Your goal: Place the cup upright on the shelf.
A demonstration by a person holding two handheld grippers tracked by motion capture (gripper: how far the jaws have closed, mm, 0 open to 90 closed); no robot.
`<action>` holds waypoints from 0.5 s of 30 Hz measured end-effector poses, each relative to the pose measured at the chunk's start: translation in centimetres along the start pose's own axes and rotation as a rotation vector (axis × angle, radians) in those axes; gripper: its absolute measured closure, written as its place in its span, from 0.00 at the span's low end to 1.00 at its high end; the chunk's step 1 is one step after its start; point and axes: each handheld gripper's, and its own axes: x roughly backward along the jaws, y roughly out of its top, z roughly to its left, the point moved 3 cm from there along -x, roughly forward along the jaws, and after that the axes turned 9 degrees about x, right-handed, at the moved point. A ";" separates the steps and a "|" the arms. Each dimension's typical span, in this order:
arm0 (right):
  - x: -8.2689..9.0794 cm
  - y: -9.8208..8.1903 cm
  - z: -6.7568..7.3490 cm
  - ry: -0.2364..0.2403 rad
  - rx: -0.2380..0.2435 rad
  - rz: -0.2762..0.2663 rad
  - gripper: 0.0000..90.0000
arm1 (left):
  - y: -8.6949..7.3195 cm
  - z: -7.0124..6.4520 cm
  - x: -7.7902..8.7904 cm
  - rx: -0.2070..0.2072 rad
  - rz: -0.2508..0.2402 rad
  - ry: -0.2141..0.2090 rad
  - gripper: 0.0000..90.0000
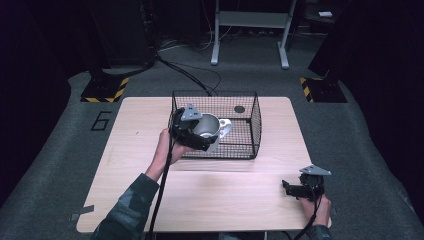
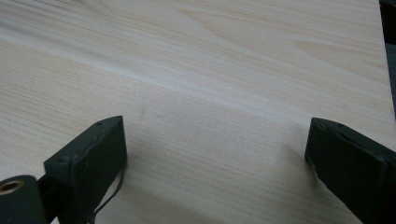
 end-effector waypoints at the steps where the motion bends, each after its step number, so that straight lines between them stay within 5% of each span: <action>1: 0.0 0.0 0.0 0.000 0.000 0.000 0.06 | 0.1 0.2 0.0 -0.007 0.003 0.002 0.07; 15: 0.0 0.0 0.0 0.000 0.000 0.001 0.06 | 1.5 2.0 -1.8 0.021 0.019 0.031 0.07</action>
